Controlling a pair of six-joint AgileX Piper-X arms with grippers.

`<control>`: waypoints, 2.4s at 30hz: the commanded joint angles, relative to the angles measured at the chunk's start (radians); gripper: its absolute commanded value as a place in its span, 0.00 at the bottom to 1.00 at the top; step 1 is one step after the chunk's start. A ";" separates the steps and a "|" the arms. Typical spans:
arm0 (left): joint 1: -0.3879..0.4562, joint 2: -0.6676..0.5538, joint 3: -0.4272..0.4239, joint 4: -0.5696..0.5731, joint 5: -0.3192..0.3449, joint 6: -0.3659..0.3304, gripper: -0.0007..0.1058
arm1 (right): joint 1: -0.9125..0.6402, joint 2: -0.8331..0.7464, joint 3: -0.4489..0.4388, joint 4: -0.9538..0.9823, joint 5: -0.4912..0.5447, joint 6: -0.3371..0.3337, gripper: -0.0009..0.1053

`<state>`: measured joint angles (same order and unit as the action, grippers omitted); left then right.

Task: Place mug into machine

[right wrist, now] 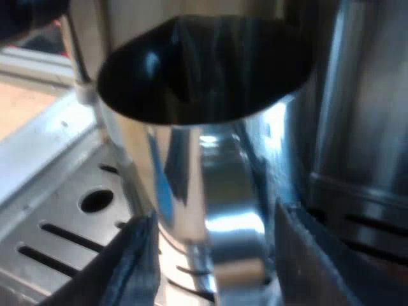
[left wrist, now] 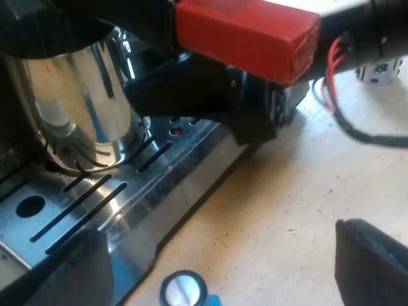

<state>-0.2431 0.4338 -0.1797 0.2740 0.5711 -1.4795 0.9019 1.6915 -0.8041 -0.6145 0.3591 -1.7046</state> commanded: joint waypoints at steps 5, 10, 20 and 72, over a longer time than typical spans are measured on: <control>-0.001 -0.040 -0.024 -0.012 -0.003 0.004 0.70 | 0.006 -0.130 -0.006 0.230 0.005 -0.011 0.44; -0.001 -0.131 -0.049 0.069 -0.019 0.004 0.70 | 0.038 -0.217 0.026 0.313 0.036 -0.011 0.44; -0.001 -0.238 -0.162 0.263 -0.045 0.002 0.70 | 0.177 -0.404 0.107 0.324 0.212 -0.011 0.44; -0.006 -0.241 -0.396 0.378 -0.037 -0.117 0.70 | 0.228 -0.212 -0.270 0.278 0.392 -0.095 0.01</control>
<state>-0.2431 0.1976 -0.5651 0.6505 0.5311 -1.5854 1.1378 1.4787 -1.0574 -0.3239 0.7589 -1.7913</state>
